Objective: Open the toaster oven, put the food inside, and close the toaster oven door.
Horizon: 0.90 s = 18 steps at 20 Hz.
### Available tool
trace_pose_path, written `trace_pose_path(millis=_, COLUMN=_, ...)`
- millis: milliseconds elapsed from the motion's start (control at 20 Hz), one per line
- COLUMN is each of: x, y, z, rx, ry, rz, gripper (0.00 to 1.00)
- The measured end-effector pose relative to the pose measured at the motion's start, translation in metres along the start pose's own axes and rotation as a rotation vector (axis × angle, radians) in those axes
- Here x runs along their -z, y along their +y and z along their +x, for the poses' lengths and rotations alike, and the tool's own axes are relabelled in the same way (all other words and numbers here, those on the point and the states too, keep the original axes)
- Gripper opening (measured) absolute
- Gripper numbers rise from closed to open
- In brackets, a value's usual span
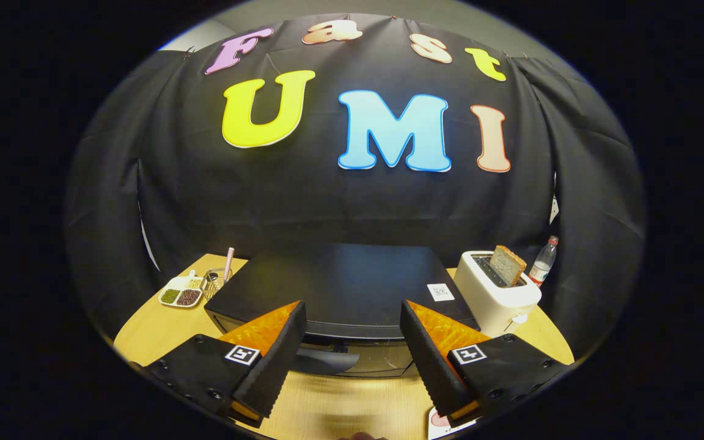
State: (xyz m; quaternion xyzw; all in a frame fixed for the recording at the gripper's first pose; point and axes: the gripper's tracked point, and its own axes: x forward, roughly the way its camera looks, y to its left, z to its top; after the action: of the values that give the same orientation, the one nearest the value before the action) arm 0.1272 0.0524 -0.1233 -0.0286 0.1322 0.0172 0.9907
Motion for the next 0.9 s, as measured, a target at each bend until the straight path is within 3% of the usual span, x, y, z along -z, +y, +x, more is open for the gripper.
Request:
trace_pose_path(millis=600, x=0.026, y=0.035, z=0.019, rx=-0.037, ry=0.057, rz=-0.011, gripper=0.98)
trace_pose_path(millis=900, x=0.027, y=0.04, z=0.018, rx=-0.009, ry=0.047, rz=-0.059, gripper=0.98)
